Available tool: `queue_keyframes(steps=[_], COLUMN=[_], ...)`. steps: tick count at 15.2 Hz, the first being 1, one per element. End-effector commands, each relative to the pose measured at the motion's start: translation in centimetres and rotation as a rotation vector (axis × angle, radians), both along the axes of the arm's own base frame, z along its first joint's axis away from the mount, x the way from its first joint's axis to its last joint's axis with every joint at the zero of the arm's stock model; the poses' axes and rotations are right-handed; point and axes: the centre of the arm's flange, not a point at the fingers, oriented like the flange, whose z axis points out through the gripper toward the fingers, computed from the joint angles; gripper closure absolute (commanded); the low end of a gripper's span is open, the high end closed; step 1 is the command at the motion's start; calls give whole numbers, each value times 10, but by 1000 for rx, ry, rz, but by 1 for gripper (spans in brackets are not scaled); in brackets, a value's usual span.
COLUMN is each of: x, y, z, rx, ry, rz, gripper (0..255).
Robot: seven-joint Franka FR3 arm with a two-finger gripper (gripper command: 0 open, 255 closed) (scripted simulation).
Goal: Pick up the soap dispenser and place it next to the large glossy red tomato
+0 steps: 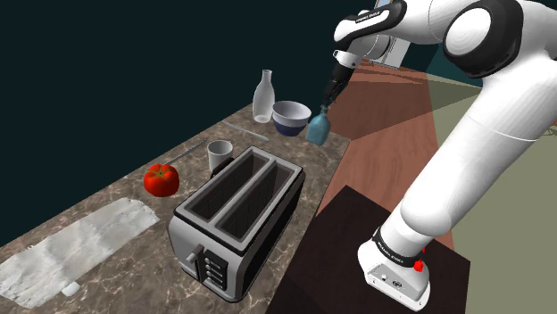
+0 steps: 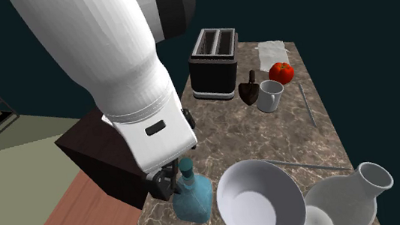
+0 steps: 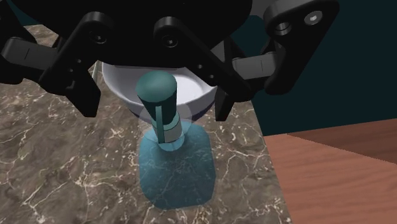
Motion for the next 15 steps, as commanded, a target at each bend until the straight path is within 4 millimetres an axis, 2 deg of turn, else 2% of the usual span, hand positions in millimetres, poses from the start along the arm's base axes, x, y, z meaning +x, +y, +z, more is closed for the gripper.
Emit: queue_keyframes(steps=[1,10,15], x=[0,0,0], y=[0,0,0], z=[0,0,26], rx=[0,0,0], ry=[0,0,0], rz=[0,0,0], gripper=[255,255,255])
